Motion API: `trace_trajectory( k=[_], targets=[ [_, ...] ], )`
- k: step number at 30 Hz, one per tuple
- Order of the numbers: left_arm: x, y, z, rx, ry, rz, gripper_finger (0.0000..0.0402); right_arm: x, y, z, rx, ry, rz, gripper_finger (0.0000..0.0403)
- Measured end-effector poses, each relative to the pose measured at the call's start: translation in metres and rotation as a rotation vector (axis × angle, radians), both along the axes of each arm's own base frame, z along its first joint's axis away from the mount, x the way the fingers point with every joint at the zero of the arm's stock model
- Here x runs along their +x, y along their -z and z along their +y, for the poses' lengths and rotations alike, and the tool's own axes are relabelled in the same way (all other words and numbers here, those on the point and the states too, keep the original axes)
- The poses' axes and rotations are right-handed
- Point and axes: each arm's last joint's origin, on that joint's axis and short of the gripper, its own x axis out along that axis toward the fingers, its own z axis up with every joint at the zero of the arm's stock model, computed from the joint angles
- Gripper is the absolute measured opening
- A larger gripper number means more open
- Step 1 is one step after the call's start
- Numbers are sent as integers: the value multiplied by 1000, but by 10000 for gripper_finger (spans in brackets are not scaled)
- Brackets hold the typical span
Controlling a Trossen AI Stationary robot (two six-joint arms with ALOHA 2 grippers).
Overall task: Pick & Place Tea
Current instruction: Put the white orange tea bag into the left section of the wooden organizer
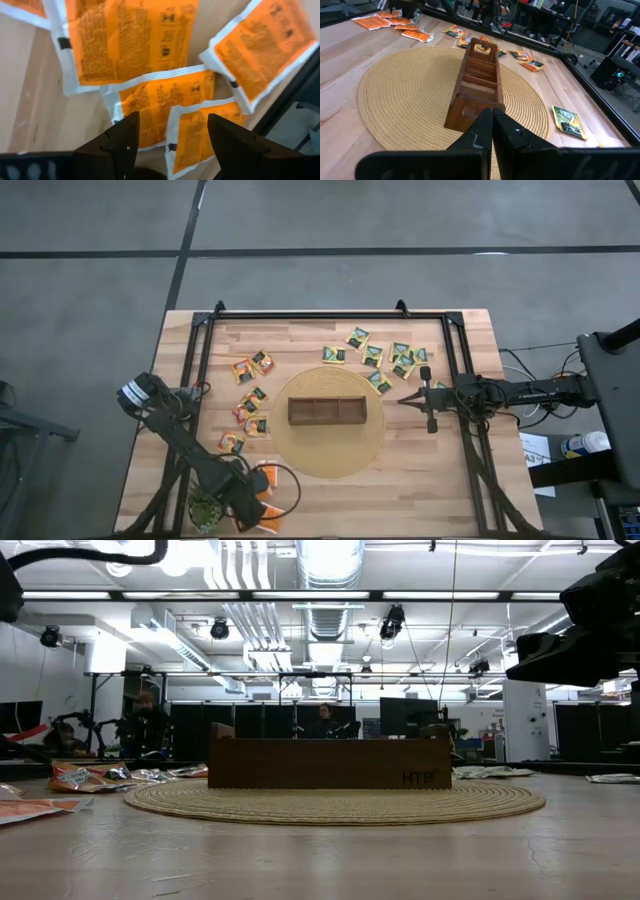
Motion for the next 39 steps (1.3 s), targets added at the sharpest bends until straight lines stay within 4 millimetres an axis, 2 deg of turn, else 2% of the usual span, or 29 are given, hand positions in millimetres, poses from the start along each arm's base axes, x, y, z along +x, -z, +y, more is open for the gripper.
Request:
trace_trajectory(
  k=[7,11,15,22,32,39],
  targets=[
    [0,6,-2,-65,-3,7,223,0,0,0,0,0,0,9],
    [0,6,-2,-73,-4,10,198,0,0,0,0,0,0,9],
    [0,5,-3,-83,-2,18,145,0,0,0,0,0,0,9],
    [0,4,-4,-119,22,39,13,0,0,0,0,0,0,9],
    [4,-3,-8,-137,85,-11,1,0,0,0,0,0,0,9],
    [12,-17,-8,-114,110,-50,0,0,0,0,0,0,0,9]
  ],
)
